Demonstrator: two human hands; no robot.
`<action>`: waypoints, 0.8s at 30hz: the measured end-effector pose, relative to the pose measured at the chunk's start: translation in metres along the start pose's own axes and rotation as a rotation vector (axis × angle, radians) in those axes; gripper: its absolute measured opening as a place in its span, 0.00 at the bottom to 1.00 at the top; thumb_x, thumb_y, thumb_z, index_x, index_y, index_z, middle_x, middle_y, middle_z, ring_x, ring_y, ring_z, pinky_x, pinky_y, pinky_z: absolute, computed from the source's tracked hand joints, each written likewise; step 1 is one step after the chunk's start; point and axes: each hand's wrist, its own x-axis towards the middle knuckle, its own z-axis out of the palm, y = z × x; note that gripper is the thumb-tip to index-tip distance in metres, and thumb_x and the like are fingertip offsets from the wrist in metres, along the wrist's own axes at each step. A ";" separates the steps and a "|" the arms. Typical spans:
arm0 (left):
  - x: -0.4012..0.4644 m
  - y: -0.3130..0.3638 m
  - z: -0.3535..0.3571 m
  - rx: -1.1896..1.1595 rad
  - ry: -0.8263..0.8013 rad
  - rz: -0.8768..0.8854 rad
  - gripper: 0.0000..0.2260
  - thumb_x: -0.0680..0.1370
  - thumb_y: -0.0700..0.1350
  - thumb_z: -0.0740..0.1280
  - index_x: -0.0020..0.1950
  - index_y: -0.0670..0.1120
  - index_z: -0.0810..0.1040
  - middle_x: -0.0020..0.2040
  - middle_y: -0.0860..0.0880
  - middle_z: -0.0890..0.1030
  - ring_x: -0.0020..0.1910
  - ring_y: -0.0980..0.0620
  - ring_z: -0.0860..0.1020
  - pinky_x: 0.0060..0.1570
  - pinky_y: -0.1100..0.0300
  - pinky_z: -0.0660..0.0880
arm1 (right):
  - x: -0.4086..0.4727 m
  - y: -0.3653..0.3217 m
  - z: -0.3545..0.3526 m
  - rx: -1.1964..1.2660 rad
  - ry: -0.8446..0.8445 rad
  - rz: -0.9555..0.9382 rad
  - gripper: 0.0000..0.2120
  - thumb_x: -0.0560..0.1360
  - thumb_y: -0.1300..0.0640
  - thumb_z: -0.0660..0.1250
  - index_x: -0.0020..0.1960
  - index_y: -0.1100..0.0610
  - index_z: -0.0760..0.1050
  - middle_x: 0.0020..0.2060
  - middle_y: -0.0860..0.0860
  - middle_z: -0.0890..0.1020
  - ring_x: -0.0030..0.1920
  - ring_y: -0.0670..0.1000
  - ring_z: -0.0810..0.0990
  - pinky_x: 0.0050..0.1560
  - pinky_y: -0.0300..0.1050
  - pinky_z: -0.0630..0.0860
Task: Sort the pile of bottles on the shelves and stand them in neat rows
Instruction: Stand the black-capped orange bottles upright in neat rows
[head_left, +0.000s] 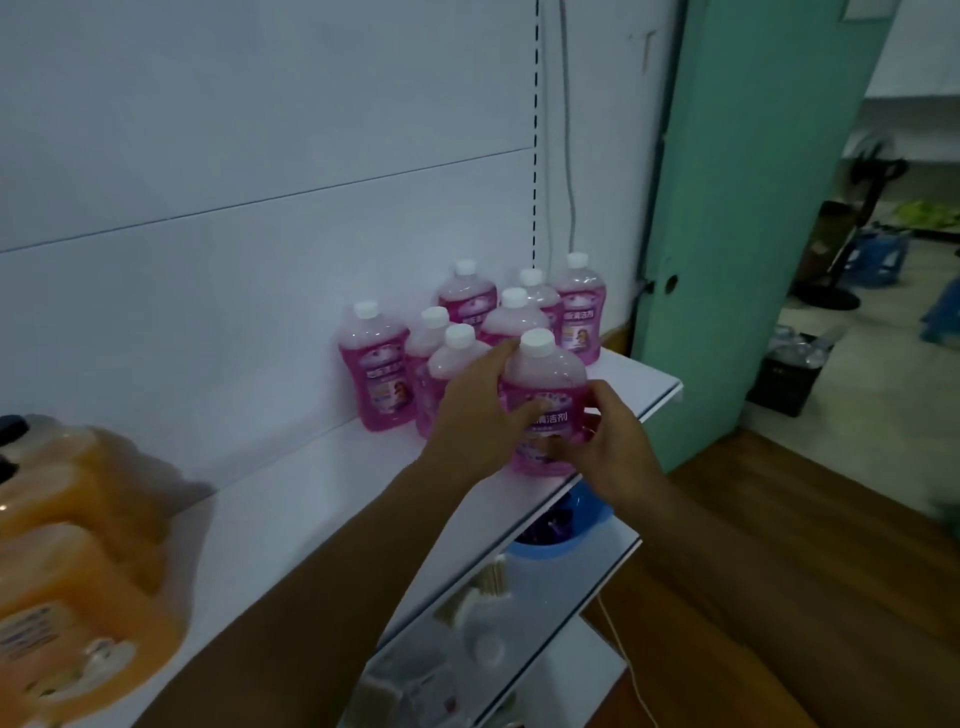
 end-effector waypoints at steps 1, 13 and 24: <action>0.007 0.004 0.007 0.037 -0.005 0.012 0.29 0.73 0.52 0.73 0.71 0.50 0.67 0.63 0.49 0.77 0.61 0.50 0.76 0.59 0.48 0.76 | 0.006 0.004 -0.006 -0.003 0.017 0.007 0.27 0.63 0.57 0.81 0.56 0.50 0.72 0.49 0.43 0.80 0.48 0.43 0.79 0.44 0.36 0.78; 0.061 0.006 0.050 0.305 0.020 0.089 0.24 0.78 0.41 0.66 0.74 0.43 0.66 0.68 0.45 0.73 0.66 0.47 0.72 0.65 0.60 0.65 | 0.067 0.036 -0.036 -0.218 -0.008 -0.004 0.27 0.70 0.51 0.75 0.66 0.54 0.71 0.53 0.46 0.81 0.49 0.45 0.79 0.41 0.24 0.69; 0.019 0.002 0.038 0.185 -0.100 0.169 0.32 0.78 0.44 0.66 0.78 0.46 0.55 0.73 0.46 0.68 0.68 0.48 0.72 0.65 0.50 0.73 | 0.043 0.052 -0.027 -0.449 0.112 0.218 0.31 0.70 0.48 0.74 0.65 0.59 0.65 0.56 0.54 0.74 0.55 0.55 0.76 0.52 0.52 0.76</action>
